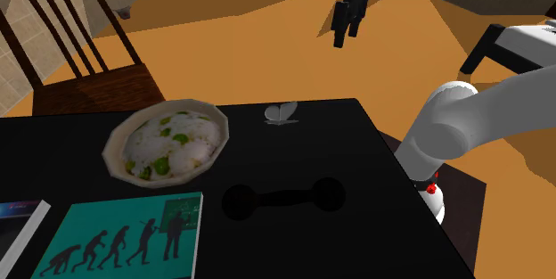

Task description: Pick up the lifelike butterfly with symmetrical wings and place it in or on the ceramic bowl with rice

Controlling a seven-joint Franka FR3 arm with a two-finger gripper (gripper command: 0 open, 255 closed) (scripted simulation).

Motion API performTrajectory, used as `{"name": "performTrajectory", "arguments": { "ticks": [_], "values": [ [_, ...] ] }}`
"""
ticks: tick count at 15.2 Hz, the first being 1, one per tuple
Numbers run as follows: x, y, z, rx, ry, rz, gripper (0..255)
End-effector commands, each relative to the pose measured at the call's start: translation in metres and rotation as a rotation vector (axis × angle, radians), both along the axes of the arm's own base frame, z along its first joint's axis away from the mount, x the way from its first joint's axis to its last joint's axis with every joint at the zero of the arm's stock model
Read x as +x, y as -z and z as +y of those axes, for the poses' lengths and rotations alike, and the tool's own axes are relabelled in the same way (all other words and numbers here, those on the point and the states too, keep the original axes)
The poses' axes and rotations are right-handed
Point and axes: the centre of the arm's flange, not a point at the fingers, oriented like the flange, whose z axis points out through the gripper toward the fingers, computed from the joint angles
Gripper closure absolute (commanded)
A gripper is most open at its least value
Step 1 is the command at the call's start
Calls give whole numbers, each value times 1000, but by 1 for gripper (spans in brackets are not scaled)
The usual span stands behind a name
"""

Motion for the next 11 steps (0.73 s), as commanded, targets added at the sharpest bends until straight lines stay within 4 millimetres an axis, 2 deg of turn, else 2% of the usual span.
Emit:
{"name": "performTrajectory", "arguments": {
  "ticks": [1, 6, 11],
  "values": [
    [0, 0, 0, 0, 0, 0, 0],
    [-36, 12, 61, -14, 195, -74, 0],
    [-58, 28, 128, -27, 389, -148, 0]
  ]
}}
